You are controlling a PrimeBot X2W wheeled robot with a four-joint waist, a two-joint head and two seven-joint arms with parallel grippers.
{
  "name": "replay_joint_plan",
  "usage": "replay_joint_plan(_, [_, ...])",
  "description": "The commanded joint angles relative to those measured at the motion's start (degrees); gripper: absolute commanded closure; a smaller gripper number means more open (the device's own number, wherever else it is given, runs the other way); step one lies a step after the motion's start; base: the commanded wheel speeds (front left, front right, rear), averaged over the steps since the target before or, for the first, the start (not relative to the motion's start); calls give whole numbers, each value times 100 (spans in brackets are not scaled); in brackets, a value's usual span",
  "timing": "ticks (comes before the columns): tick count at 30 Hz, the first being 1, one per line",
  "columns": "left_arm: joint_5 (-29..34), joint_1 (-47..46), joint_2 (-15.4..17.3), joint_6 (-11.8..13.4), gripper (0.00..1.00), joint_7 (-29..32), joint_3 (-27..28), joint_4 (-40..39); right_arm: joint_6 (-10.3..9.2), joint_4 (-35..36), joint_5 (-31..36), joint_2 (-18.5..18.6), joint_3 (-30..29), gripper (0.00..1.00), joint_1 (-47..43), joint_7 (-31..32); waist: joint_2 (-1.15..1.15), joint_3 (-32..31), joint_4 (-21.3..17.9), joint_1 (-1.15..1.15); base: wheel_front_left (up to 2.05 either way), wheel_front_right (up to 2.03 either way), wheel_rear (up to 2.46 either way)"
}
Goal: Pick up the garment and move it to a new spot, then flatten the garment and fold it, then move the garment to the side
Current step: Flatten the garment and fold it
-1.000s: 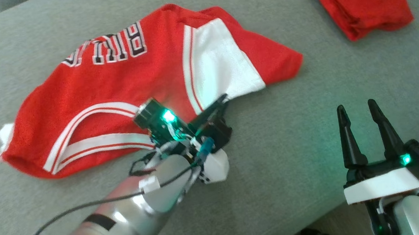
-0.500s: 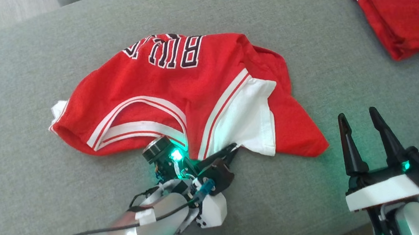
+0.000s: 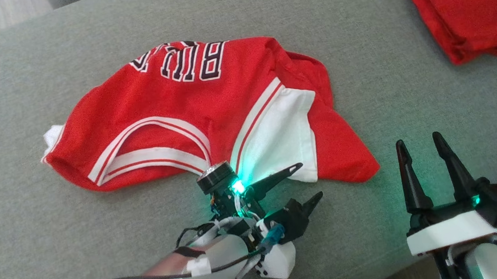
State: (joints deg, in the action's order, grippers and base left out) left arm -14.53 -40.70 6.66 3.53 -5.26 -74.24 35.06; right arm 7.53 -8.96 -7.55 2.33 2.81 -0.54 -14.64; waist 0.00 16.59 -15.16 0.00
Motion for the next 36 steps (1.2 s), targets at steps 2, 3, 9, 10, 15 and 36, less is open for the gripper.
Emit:
replay_joint_plan(2, [144, -192, -73, 29, 0, 50, 97, -27, -4, 155, -29, 54, 146, 0, 121, -36, 0, 70, -85, 0, 0, 0, 0])
replay_joint_plan(3, [190, -212, -85, 35, 0, 58, 96, 20, -4, 150, -38, 54, 149, 0, 132, -36, 0, 87, -109, 0, 0, 0, 0])
replay_joint_plan(9, [383, -291, -145, 60, 0, 15, 93, 290, -4, 146, -72, 54, 140, 0, 169, -36, 0, 149, -195, 0, 0, 0, 0])
replay_joint_plan(10, [402, -299, -153, 71, 0, 7, 93, 330, -4, 144, -75, 54, 138, 0, 173, -36, 0, 154, -204, 0, 0, 0, 0])
replay_joint_plan(15, [481, -343, -192, 162, 56, -50, 93, 503, -4, 129, -87, 54, 139, 0, 190, -36, 0, 156, -231, 0, 0, 0, 0])
replay_joint_plan(36, [29, -262, -122, 264, 100, -306, 339, 21, -4, -492, -537, 178, 751, 0, 70, -36, 0, -157, 58, 0, 0, 0, 0])
